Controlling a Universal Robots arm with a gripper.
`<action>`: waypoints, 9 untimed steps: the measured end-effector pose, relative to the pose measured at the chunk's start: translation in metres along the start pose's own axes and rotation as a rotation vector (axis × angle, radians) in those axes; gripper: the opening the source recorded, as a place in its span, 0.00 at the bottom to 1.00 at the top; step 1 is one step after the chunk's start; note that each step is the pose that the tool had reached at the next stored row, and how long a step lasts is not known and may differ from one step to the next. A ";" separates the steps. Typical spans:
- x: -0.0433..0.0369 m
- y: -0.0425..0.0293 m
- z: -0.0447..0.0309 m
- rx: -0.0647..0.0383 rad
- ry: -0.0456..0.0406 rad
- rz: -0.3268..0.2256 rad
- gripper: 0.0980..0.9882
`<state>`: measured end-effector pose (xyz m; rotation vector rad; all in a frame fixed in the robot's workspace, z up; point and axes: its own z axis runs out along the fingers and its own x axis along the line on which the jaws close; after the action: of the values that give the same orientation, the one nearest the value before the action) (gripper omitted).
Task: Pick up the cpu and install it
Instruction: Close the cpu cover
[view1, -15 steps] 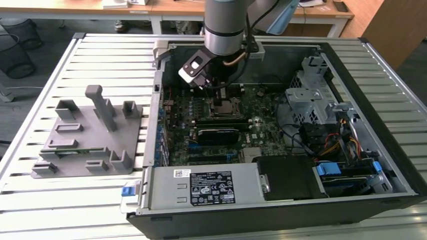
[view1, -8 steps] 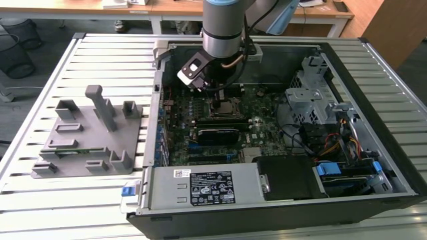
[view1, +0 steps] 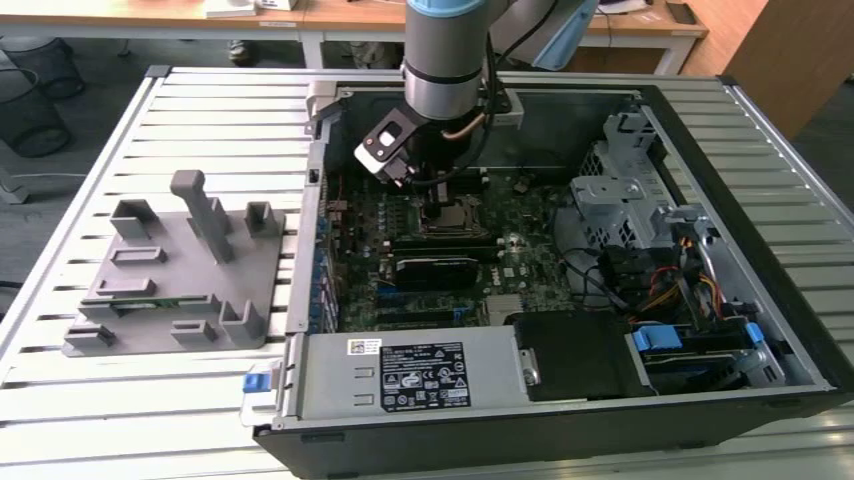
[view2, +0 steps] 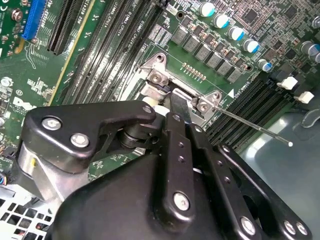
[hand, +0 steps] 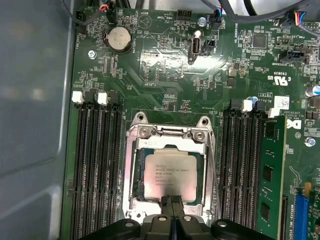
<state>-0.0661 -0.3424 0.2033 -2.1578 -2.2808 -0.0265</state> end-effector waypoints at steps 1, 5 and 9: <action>0.0001 0.0000 0.0009 0.000 0.0000 0.000 0.01; 0.0001 -0.0001 0.0031 0.000 -0.0001 0.000 0.01; 0.0017 0.0010 0.0052 0.001 -0.0008 0.000 0.01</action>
<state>-0.0651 -0.3406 0.1982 -2.1582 -2.2808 -0.0250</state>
